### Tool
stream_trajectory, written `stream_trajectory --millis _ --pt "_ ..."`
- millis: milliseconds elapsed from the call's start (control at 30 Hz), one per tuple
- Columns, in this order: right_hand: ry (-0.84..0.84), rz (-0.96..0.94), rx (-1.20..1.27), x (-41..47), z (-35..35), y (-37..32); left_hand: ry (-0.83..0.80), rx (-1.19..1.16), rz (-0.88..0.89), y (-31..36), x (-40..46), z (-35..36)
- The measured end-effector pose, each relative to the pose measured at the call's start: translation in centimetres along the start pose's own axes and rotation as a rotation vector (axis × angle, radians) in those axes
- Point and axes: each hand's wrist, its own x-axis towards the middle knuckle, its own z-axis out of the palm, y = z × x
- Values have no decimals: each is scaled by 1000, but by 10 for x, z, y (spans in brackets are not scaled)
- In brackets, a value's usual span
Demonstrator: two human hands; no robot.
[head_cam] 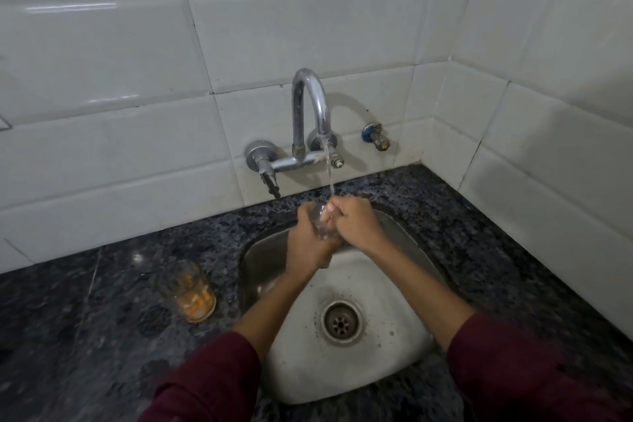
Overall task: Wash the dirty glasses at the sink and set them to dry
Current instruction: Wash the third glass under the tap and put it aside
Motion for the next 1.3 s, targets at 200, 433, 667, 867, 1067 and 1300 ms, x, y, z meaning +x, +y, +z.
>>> stream_trajectory --millis 200,433,667,867,1067,1300 --pt "10 93 264 1 0 13 -172 -46 -9 1 3 -4" --pt "-90 3 578 -2 -6 21 -478 -694 -280 0 5 -20" --pt "-4 -6 170 4 5 15 -10 4 -9 5 -4 0" --pt "-34 200 387 9 4 20 -61 216 18 0 -2 4" --pt "-180 121 657 9 -3 29 -482 -747 -313 4 6 -21" --pt "-84 79 287 12 5 19 -97 -168 -79 -1 2 -5"
